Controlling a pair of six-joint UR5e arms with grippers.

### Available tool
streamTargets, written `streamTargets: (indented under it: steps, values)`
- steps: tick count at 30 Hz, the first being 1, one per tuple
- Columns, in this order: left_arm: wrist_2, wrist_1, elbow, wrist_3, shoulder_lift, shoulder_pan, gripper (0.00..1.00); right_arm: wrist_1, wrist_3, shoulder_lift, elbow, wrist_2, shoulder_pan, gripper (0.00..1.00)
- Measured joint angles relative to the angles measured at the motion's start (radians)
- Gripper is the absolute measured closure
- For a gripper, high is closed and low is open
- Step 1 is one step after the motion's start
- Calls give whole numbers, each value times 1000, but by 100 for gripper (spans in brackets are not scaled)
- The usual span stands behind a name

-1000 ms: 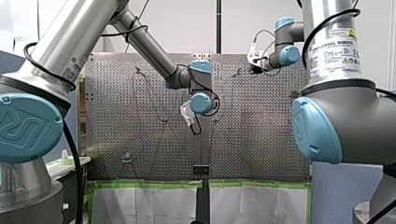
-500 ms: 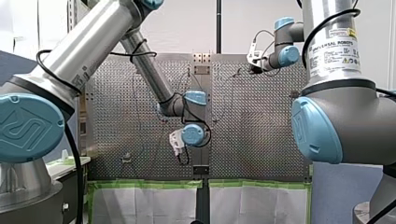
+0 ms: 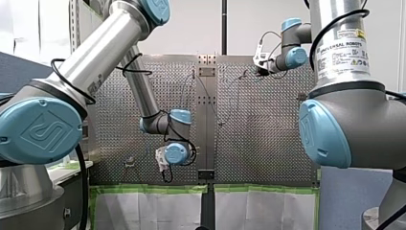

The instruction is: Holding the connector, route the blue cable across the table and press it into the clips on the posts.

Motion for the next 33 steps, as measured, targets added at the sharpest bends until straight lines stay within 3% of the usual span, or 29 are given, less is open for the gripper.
streamTargets:
  steps: [9,33]
  values:
    - [76,77,-77,11,0,76,0,0,-1,1,0,2,-4,100]
    - [83,84,-84,11,0,83,0,0,-1,1,0,2,-5,100]
